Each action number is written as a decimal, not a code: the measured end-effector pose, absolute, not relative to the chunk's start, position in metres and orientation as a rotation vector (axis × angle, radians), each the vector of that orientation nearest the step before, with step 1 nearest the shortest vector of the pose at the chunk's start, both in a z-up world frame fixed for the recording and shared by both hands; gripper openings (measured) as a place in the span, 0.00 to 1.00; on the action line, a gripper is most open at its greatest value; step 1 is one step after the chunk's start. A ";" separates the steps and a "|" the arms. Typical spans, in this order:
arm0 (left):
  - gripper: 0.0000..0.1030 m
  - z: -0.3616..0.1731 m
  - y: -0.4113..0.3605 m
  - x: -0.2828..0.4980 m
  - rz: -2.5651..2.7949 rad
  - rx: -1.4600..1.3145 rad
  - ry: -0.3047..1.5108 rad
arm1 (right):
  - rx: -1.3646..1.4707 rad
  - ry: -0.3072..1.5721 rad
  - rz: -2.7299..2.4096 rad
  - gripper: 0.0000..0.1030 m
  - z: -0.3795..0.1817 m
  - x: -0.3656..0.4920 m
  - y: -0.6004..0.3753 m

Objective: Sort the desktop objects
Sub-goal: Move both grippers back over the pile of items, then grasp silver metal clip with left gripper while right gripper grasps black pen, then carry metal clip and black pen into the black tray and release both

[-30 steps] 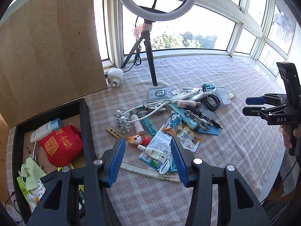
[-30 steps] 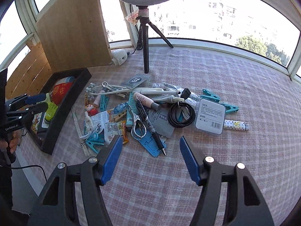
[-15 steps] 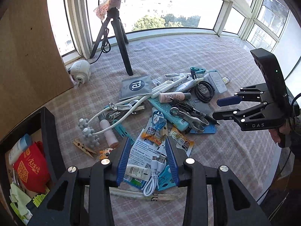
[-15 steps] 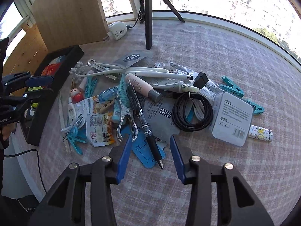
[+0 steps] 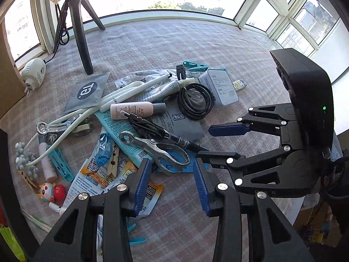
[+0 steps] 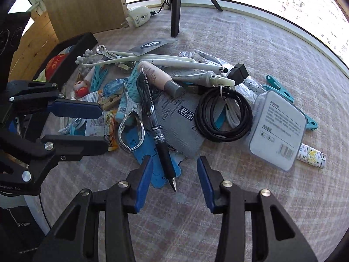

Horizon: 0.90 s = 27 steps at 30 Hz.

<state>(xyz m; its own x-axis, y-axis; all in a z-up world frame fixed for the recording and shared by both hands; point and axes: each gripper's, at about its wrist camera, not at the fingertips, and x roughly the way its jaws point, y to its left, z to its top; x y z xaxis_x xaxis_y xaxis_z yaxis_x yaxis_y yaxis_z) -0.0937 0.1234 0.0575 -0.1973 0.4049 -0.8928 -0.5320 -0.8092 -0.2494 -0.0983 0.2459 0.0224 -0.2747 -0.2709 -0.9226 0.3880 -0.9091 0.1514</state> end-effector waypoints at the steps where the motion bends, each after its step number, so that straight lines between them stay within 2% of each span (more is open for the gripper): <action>1: 0.37 0.056 0.127 -0.096 2.059 -1.482 0.169 | 1.569 0.148 -2.218 0.40 0.022 -0.099 0.245; 9: 0.35 0.033 0.127 -0.098 2.089 -1.548 0.287 | 1.560 0.173 -2.201 0.40 0.016 -0.101 0.236; 12: 0.23 0.029 0.119 -0.098 2.089 -1.562 0.284 | 1.556 0.175 -2.198 0.40 0.016 -0.102 0.231; 13: 0.22 0.028 0.117 -0.098 2.092 -1.563 0.286 | 1.551 0.179 -2.199 0.39 0.016 -0.102 0.229; 14: 0.22 0.028 0.118 -0.097 2.091 -1.560 0.294 | 1.551 0.185 -2.198 0.37 0.017 -0.102 0.227; 16: 0.21 0.027 0.118 -0.095 2.091 -1.554 0.306 | 1.554 0.198 -2.194 0.25 0.017 -0.101 0.223; 19: 0.19 0.025 0.120 -0.093 2.091 -1.537 0.325 | 1.554 0.191 -2.198 0.19 0.020 -0.099 0.222; 21: 0.17 0.025 0.118 -0.093 2.091 -1.532 0.304 | 1.558 0.165 -2.207 0.17 0.022 -0.097 0.225; 23: 0.04 0.026 0.115 -0.092 2.085 -1.532 0.268 | 1.558 0.105 -2.214 0.15 0.025 -0.095 0.231; 24: 0.03 0.027 0.113 -0.092 2.076 -1.529 0.243 | 1.560 0.071 -2.217 0.11 0.026 -0.093 0.234; 27: 0.02 0.029 0.113 -0.088 2.084 -1.513 0.251 | 1.560 -0.005 -2.241 0.11 0.031 -0.088 0.245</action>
